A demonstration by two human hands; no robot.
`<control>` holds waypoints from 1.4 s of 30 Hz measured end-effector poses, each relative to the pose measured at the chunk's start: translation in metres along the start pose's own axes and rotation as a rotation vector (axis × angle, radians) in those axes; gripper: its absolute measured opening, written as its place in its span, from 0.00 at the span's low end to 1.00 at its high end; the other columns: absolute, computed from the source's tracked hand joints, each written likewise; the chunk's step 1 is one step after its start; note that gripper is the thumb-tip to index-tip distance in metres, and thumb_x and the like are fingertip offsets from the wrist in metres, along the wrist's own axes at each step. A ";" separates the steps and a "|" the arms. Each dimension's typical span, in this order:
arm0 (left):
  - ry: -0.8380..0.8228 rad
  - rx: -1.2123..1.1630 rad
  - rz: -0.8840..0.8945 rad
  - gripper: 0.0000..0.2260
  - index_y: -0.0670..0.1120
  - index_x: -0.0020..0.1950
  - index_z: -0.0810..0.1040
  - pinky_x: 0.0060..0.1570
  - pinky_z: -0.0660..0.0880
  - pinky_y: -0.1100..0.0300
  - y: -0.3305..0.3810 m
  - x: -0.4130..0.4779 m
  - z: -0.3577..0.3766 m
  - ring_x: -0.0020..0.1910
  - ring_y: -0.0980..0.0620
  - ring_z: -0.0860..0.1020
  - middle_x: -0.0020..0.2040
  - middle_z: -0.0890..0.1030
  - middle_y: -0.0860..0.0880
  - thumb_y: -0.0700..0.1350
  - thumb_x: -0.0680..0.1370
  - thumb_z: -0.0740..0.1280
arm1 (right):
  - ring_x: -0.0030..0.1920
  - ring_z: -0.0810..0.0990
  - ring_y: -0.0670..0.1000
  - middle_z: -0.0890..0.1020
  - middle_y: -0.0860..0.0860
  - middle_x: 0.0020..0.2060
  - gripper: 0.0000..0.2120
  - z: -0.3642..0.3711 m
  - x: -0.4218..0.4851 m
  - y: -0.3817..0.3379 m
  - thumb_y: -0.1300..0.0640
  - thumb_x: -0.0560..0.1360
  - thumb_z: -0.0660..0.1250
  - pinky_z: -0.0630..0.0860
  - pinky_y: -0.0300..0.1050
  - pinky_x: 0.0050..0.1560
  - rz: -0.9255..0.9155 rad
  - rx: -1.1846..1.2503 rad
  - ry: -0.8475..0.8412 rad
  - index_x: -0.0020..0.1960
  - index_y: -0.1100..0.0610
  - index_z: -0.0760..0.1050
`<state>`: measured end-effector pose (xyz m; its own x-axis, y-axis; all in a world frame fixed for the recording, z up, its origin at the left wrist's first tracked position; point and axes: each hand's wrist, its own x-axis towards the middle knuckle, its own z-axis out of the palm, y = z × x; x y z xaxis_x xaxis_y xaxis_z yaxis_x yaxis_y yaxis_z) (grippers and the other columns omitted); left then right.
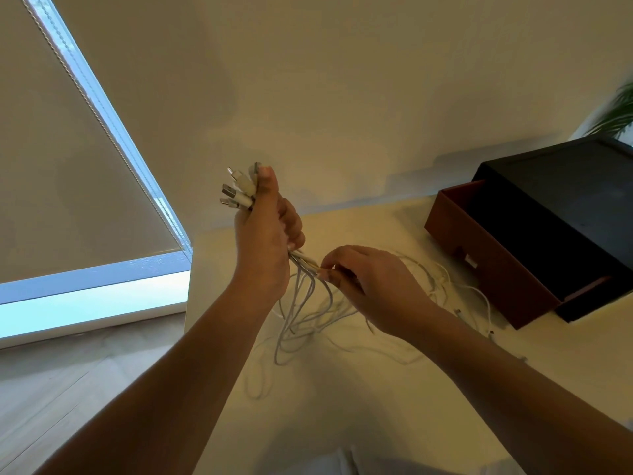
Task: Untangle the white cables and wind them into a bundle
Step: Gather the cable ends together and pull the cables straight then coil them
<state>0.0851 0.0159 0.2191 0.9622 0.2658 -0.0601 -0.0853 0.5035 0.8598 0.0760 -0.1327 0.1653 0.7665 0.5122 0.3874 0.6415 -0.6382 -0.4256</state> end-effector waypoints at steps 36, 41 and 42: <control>0.014 0.091 -0.039 0.23 0.51 0.31 0.55 0.21 0.52 0.66 0.023 0.024 -0.006 0.21 0.56 0.53 0.23 0.56 0.54 0.59 0.80 0.59 | 0.39 0.80 0.53 0.82 0.52 0.43 0.13 0.009 -0.020 0.027 0.62 0.71 0.65 0.79 0.48 0.37 -0.228 -0.498 -0.237 0.56 0.58 0.77; 0.022 0.115 -0.041 0.23 0.51 0.32 0.56 0.21 0.52 0.67 0.021 0.026 -0.007 0.22 0.56 0.54 0.23 0.56 0.54 0.58 0.80 0.60 | 0.41 0.81 0.54 0.82 0.53 0.46 0.18 0.009 -0.019 0.027 0.64 0.71 0.69 0.79 0.48 0.40 -0.200 -0.557 -0.333 0.60 0.59 0.75; 0.028 0.115 -0.042 0.23 0.51 0.32 0.56 0.21 0.52 0.67 0.022 0.026 -0.008 0.22 0.56 0.54 0.23 0.56 0.54 0.58 0.80 0.60 | 0.42 0.81 0.54 0.82 0.53 0.46 0.18 0.009 -0.019 0.028 0.64 0.71 0.69 0.79 0.48 0.40 -0.201 -0.571 -0.334 0.60 0.59 0.75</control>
<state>0.1066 0.0400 0.2325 0.9564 0.2702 -0.1104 -0.0130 0.4174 0.9086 0.0798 -0.1549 0.1388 0.6613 0.7432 0.1016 0.7264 -0.6682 0.1605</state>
